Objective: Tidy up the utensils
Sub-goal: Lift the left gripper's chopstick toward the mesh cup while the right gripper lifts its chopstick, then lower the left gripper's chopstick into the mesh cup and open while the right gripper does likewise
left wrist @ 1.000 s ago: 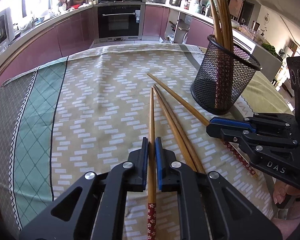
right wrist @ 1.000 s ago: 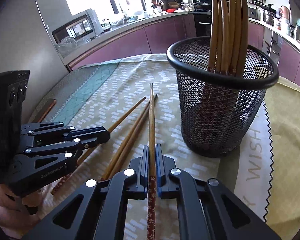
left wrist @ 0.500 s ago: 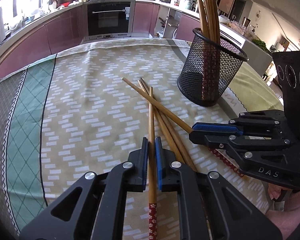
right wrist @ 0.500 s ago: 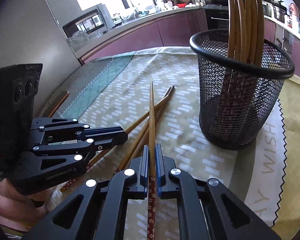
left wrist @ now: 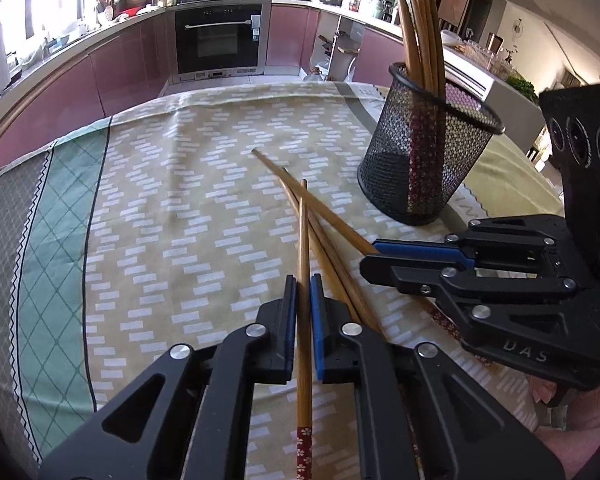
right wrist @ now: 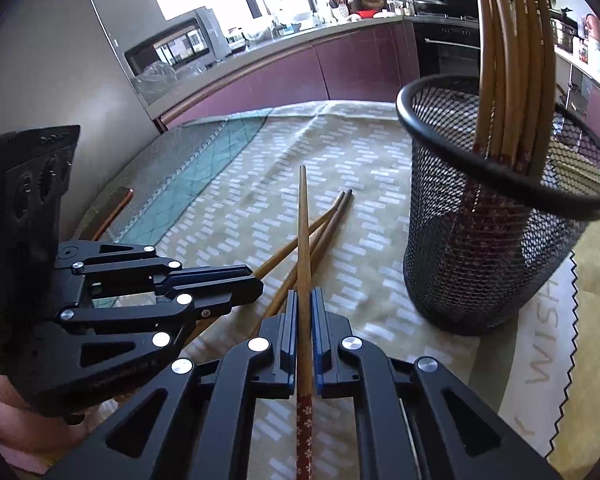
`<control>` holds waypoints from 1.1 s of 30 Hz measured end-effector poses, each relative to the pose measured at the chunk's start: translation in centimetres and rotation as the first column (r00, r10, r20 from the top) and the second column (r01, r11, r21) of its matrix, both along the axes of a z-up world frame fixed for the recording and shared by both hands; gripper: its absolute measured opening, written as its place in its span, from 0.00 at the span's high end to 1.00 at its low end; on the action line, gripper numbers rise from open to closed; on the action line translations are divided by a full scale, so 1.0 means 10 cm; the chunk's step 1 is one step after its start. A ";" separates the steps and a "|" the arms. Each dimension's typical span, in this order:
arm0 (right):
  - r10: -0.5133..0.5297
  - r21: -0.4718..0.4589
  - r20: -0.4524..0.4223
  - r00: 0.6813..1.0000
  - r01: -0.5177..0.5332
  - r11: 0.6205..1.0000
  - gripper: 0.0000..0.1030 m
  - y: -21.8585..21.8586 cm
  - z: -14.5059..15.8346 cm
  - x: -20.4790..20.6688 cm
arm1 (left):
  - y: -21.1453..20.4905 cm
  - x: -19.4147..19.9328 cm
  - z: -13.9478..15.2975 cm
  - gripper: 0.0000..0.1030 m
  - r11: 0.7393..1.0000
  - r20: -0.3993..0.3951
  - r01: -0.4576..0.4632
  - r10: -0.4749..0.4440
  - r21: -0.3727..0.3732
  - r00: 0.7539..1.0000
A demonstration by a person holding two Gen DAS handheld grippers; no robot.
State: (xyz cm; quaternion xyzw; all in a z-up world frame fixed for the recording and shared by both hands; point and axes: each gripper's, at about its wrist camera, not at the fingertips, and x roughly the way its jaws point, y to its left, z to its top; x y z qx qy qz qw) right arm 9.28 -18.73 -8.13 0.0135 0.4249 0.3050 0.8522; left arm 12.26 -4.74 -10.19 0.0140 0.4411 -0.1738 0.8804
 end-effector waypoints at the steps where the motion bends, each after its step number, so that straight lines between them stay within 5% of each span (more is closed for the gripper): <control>1: -0.003 0.010 0.013 1.000 0.003 1.000 0.94 -0.04 0.04 -0.03 | 0.01 -0.01 0.04 0.93 1.000 0.007 0.000 0.001 -0.010 1.000; 17: -0.073 0.135 0.170 0.983 0.050 0.990 0.94 -0.54 0.64 -0.33 | 0.15 -0.25 0.88 0.93 0.968 0.153 0.127 -0.094 -0.217 0.984; 33: -0.164 0.184 0.271 0.948 0.116 0.976 0.94 -0.87 1.04 -0.29 | 0.10 -0.19 1.37 0.93 0.932 0.264 0.178 -0.094 -0.316 0.960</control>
